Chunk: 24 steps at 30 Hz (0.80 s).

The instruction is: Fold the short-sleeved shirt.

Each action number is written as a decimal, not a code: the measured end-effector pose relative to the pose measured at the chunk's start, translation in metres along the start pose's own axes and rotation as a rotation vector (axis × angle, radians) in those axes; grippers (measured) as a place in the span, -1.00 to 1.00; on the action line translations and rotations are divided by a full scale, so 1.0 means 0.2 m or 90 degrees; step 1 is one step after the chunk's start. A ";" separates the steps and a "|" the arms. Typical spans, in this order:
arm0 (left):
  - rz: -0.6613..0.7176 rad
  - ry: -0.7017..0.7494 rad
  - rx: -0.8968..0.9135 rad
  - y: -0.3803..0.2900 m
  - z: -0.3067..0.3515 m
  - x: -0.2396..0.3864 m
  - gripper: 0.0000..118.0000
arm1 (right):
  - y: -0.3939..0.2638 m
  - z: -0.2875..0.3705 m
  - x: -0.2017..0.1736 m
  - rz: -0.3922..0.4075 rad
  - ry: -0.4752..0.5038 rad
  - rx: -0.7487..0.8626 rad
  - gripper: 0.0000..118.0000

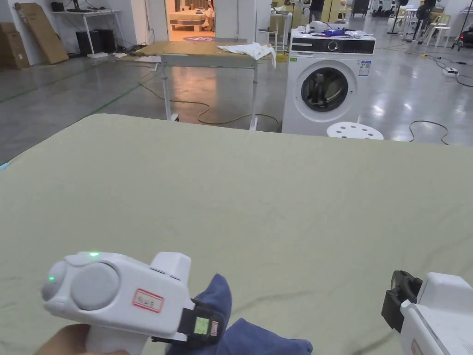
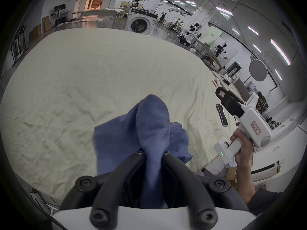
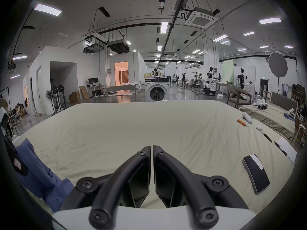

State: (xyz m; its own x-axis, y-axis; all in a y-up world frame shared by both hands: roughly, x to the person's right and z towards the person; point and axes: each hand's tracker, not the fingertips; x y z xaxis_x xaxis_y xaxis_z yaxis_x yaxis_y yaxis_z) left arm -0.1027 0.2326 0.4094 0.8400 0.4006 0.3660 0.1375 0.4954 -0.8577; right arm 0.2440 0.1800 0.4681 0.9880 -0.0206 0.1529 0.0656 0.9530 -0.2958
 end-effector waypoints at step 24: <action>0.009 -0.089 -0.042 -0.03 -0.34 0.20 0.22 | -0.02 0.02 0.04 0.007 -0.017 -0.018 -0.97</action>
State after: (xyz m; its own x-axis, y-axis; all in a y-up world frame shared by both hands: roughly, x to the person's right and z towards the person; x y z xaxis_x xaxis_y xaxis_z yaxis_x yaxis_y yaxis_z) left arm -0.0350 0.1932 0.4043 0.7611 0.5138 0.3960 0.1635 0.4388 -0.8836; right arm 0.2503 0.1769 0.4732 0.9848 -0.0021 0.1739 0.0593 0.9440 -0.3245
